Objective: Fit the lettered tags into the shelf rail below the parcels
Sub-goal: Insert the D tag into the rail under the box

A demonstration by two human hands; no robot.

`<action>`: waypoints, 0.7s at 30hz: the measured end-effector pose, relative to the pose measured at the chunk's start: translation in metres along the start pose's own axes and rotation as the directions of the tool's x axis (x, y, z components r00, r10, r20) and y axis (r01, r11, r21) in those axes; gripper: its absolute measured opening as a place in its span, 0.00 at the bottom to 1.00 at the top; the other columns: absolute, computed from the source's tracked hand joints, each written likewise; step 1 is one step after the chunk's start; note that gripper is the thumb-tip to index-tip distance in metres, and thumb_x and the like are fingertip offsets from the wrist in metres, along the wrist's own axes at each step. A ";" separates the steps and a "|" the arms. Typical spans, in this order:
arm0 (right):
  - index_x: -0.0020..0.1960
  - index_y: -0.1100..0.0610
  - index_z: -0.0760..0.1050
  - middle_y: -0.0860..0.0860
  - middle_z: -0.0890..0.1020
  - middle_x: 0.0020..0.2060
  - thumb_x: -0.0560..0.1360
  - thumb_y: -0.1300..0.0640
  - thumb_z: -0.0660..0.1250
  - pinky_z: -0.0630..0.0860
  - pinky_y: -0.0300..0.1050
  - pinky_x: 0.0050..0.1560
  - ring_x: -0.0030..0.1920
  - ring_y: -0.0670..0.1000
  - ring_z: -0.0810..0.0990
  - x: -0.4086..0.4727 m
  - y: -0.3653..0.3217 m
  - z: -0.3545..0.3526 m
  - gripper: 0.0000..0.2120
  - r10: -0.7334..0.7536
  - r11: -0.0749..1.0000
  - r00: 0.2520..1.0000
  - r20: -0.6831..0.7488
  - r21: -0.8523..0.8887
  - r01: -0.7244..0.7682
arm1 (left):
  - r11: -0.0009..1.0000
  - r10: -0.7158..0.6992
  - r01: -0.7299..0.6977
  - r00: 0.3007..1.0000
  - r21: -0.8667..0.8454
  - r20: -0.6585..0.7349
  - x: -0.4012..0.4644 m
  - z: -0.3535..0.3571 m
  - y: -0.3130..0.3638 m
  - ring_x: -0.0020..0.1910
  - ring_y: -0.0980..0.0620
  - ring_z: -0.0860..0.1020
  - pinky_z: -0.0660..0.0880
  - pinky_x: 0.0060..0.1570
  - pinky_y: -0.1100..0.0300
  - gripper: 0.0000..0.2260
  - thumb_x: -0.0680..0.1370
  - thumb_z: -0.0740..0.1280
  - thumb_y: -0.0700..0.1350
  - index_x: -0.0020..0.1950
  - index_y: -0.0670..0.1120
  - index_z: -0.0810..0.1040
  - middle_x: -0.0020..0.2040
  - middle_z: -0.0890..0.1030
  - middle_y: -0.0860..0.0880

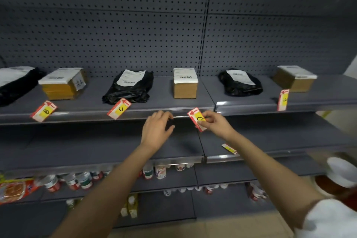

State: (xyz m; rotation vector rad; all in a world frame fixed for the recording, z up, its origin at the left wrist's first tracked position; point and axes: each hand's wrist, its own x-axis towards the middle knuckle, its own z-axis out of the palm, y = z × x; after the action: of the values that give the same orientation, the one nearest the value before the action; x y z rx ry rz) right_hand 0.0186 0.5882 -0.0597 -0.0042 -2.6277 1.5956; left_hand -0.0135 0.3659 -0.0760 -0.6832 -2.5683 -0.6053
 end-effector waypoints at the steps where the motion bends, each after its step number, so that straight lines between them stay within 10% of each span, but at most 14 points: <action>1: 0.42 0.50 0.76 0.57 0.84 0.44 0.73 0.59 0.70 0.74 0.43 0.48 0.44 0.51 0.81 0.004 -0.003 0.000 0.05 -0.011 1.000 1.000 -0.029 0.014 0.012 | 1.000 0.006 -0.006 1.000 0.011 0.000 0.007 0.001 0.004 0.50 0.46 0.75 0.70 0.50 0.52 0.11 0.72 0.70 0.47 0.52 0.47 0.74 0.49 0.78 0.47; 8: 0.47 0.51 0.73 0.46 0.80 0.35 0.73 0.60 0.70 0.75 0.41 0.40 0.38 0.47 0.78 0.046 -0.016 0.001 0.07 -0.080 0.990 0.943 -0.322 0.084 0.113 | 0.994 -0.010 0.007 1.000 0.109 0.025 0.055 0.017 0.009 0.51 0.45 0.73 0.68 0.52 0.53 0.15 0.71 0.72 0.47 0.54 0.47 0.74 0.50 0.76 0.46; 16: 0.42 0.46 0.73 0.46 0.83 0.31 0.77 0.54 0.63 0.78 0.58 0.46 0.37 0.51 0.81 0.073 -0.005 0.012 0.06 -0.061 0.959 0.941 -0.334 0.243 0.148 | 0.966 0.159 -0.159 0.987 0.203 0.014 0.064 0.036 -0.003 0.43 0.45 0.75 0.70 0.41 0.54 0.14 0.68 0.74 0.45 0.50 0.46 0.75 0.44 0.77 0.46; 21: 0.46 0.51 0.78 0.50 0.82 0.40 0.75 0.56 0.67 0.78 0.52 0.48 0.43 0.50 0.80 0.083 -0.007 0.023 0.02 -0.131 0.962 0.902 -0.411 0.167 0.216 | 0.973 0.153 -0.154 0.988 0.170 0.016 0.065 0.032 -0.004 0.42 0.45 0.75 0.70 0.42 0.52 0.11 0.69 0.74 0.46 0.46 0.45 0.76 0.43 0.77 0.45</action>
State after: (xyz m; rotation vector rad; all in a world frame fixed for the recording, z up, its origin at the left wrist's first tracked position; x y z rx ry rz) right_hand -0.0654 0.5677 -0.0599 -0.0716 -2.0876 1.6022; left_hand -0.0761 0.4021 -0.0723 -0.8136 -2.5040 -0.3296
